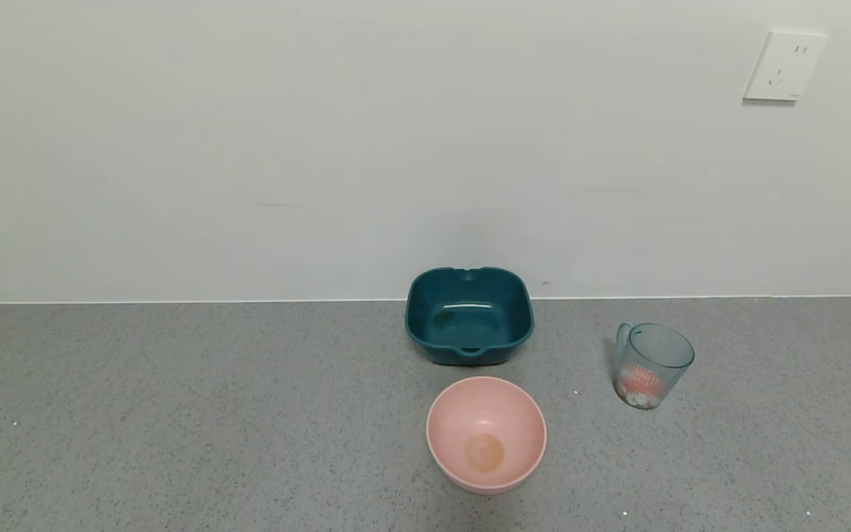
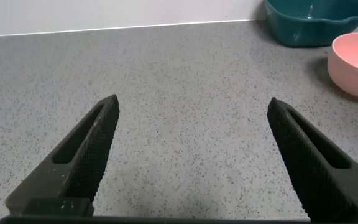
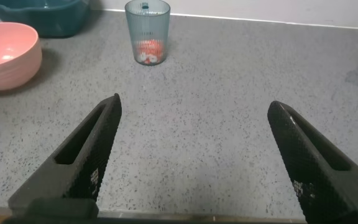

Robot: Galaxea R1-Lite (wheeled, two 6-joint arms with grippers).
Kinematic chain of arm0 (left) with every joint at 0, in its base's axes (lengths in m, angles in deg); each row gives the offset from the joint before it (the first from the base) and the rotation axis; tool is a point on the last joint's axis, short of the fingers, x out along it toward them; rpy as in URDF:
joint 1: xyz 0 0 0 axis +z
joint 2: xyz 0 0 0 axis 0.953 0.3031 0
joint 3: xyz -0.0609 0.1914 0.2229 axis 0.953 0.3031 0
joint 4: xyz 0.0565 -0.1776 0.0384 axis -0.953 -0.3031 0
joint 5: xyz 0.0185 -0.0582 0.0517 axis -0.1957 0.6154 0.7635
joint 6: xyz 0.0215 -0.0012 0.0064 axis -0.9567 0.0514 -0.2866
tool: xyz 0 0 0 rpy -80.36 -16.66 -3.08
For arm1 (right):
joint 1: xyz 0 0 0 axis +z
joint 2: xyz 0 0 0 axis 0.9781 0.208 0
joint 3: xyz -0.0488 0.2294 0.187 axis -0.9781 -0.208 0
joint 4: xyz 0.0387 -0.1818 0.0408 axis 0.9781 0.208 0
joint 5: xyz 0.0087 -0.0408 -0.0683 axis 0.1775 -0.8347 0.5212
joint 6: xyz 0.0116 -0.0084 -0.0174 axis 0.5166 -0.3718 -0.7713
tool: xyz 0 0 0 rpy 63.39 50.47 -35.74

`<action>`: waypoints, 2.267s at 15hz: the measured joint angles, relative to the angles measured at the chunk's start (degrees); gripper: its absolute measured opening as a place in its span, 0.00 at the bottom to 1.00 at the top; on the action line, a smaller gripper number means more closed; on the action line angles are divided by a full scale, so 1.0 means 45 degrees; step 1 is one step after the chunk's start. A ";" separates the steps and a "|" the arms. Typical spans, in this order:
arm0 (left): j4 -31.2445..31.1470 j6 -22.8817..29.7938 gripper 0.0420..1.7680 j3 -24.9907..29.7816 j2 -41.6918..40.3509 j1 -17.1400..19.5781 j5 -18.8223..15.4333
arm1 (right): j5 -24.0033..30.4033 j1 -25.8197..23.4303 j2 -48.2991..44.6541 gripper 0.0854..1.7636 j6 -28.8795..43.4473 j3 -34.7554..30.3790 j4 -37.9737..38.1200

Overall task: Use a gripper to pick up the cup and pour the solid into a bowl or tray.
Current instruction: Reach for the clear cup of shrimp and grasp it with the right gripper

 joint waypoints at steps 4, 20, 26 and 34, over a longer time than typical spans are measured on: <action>0.0000 0.0000 0.97 0.0000 0.0000 0.0000 0.0000 | 0.0003 0.0057 0.0133 0.97 -0.0024 0.0956 0.0791; 0.0000 0.0000 0.97 0.0000 0.0000 0.0000 0.0000 | 0.0891 0.0211 1.1397 0.97 -0.0116 0.7387 -0.0100; 0.0000 -0.0003 0.97 0.0000 0.0000 0.0000 0.0000 | 0.1308 0.0268 1.5929 0.97 -0.0200 0.8146 -0.2755; 0.0000 0.0000 0.97 0.0000 0.0000 0.0000 0.0000 | 0.1953 0.0163 2.0635 0.97 -0.0252 1.0541 -0.3850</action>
